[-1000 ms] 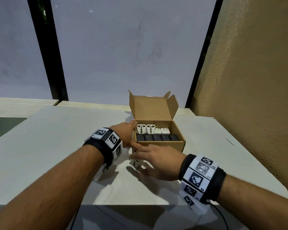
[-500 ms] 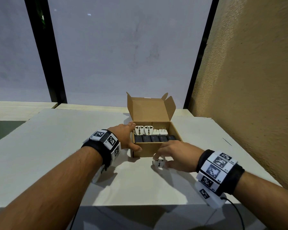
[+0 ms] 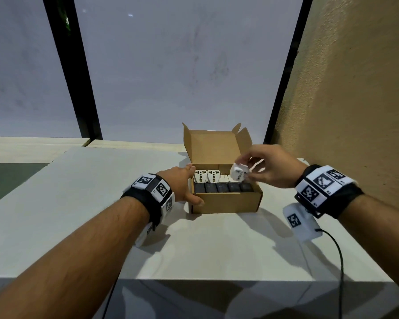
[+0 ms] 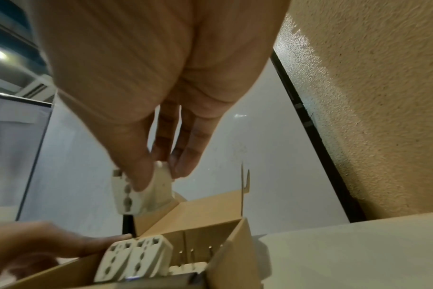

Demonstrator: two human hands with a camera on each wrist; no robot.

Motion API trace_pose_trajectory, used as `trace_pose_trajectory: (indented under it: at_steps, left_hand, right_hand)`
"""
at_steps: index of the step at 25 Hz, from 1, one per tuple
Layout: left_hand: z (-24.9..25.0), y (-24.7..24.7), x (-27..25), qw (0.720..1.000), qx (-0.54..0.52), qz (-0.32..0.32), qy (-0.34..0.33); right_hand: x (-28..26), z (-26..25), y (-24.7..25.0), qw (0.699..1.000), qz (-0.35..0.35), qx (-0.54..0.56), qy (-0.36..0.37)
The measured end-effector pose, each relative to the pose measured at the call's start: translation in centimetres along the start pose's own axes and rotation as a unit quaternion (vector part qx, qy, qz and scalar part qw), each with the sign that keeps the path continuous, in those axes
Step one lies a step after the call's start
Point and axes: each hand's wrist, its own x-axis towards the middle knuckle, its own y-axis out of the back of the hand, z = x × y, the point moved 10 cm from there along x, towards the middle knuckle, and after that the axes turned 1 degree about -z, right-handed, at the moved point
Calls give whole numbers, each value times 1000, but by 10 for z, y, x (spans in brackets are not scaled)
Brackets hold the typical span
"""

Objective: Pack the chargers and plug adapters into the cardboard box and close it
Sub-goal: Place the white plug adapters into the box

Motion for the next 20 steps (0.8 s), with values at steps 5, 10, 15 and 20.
trace_pose_trajectory:
  at_steps: [5, 10, 15, 20]
  left_hand:
    - [0, 1, 0, 1000, -7, 5, -1]
    - [0, 0, 1, 1000, -7, 3, -4]
    - [1, -1, 2, 1000, -15, 6, -11]
    - [1, 0, 0, 1000, -8, 6, -9]
  right_hand:
    - [31, 40, -22, 994, -17, -62, -91]
    - [45, 50, -42, 991, -28, -27, -127]
    - [52, 57, -54, 988, -49, -19, -142]
    - [54, 61, -60, 987, -56, -11, -150]
